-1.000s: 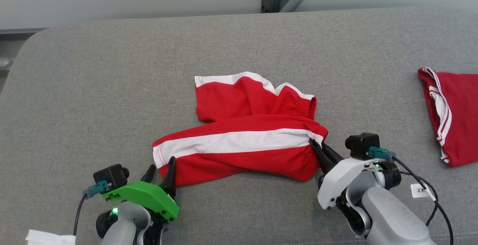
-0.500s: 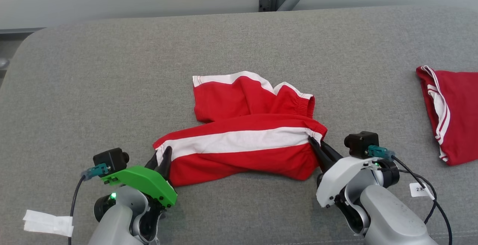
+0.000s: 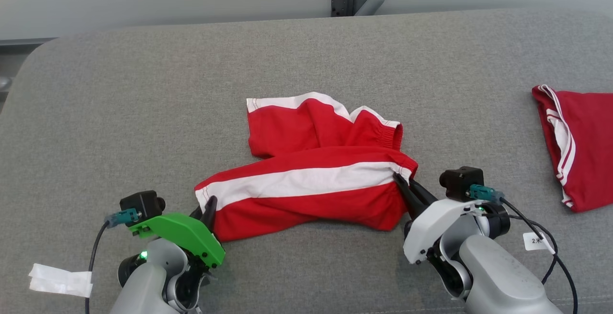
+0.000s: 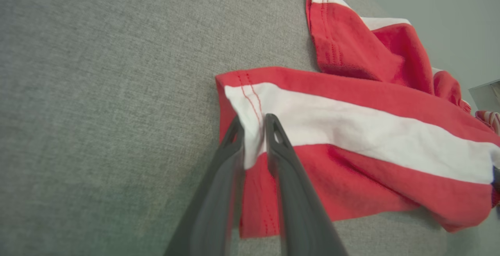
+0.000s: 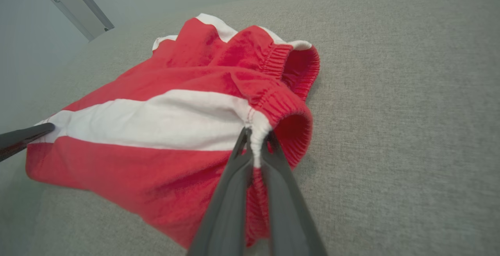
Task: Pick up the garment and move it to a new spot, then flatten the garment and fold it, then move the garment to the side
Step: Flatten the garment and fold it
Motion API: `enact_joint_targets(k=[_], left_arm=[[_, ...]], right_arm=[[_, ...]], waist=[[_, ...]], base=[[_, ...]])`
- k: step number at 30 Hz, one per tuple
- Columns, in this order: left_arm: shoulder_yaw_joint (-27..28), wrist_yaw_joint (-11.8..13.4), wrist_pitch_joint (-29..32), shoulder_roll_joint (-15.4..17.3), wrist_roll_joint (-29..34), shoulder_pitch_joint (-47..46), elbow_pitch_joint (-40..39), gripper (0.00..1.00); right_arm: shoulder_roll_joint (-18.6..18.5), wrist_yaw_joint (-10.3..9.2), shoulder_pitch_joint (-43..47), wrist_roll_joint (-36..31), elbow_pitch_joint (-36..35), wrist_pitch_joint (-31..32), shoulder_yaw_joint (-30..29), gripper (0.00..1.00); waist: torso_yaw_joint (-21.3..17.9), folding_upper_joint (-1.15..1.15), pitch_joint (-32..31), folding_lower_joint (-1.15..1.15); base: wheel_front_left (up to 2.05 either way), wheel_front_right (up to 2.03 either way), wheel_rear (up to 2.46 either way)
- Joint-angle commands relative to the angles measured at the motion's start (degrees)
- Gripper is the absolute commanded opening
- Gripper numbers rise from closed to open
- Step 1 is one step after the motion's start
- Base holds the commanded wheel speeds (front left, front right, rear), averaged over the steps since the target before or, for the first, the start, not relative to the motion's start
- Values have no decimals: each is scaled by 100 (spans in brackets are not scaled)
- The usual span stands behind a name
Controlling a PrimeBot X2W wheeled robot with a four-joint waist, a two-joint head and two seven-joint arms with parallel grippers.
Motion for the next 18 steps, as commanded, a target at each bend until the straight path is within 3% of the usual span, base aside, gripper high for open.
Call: enact_joint_targets(k=[1, 3, 8, 18], left_arm=[[-10, 23, 39, 60, -28, 51, -20, 27], [-36, 7, 68, 70, -39, 71, -49, 24], [-29, -22, 10, 71, -83, 73, -152, 0], [118, -143, -513, 140, -190, 219, -747, 0]], right_arm=[[-16, -7, -76, 27, 24, -42, 21, 0], [-20, -7, -80, 46, 35, -47, 38, 0], [-41, -7, -88, 76, 59, -72, 67, 0], [-147, -7, -126, 161, -119, -244, -74, 0]], waist=[[-9, 67, -2, 0], [-16, 67, -7, 0], [-23, 67, -30, 0], [-65, 67, -217, 0]], base=[[0, 0, 0], [0, 0, 0], [0, 0, 0], [0, 0, 0]])
